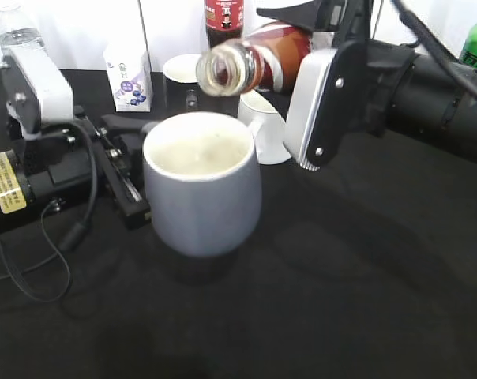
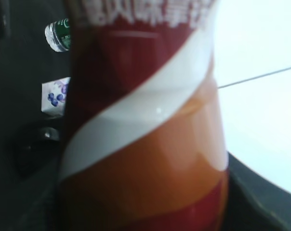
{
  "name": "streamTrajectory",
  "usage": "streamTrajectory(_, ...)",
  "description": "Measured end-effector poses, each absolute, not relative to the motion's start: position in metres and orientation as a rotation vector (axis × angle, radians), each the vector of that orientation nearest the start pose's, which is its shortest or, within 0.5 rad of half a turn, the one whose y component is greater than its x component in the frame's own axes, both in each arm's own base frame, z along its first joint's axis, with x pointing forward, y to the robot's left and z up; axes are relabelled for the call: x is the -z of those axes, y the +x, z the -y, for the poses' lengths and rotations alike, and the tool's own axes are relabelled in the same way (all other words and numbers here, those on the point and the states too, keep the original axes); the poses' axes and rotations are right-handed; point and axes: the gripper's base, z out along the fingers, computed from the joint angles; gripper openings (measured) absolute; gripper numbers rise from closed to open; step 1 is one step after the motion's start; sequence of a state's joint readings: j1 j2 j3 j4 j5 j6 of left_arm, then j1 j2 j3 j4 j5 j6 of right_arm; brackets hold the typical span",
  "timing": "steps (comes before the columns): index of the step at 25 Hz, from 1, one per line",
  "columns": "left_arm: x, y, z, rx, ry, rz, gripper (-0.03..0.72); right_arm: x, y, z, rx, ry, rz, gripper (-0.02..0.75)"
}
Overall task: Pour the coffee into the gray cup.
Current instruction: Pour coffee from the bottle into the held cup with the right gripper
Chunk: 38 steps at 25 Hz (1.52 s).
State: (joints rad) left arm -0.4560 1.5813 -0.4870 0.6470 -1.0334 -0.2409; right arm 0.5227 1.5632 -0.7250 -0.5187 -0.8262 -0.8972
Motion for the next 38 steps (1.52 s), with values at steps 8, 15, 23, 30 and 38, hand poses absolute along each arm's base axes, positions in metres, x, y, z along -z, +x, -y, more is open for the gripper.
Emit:
streamTrajectory(8, -0.1980, 0.2217, 0.1629, 0.700, 0.900, -1.433, 0.057, -0.2509, 0.2602, -0.1884, 0.359, -1.425, -0.678, 0.527)
streamTrajectory(15, -0.1980, 0.2217, 0.1629, 0.699, 0.899, -1.433, 0.057, -0.2517, 0.2599, -0.1886, 0.404, -1.440, -0.631, 0.527)
streamTrajectory(23, -0.1985, 0.2216, 0.1630, 0.703, 0.897, -1.428, 0.057, -0.2531, 0.2595, -0.1889, 0.418, -1.435, -0.606, 0.527)
streamTrajectory(30, -0.1985, 0.2216, 0.1630, 0.702, 0.898, -1.427, 0.057, -0.2538, 0.2592, -0.1890, 0.437, -1.438, -0.583, 0.527)
streamTrajectory(38, -0.1985, 0.2216, 0.1630, 0.702, 0.898, -1.427, 0.057, -0.2538, 0.2592, -0.1890, 0.438, -1.438, -0.582, 0.527)
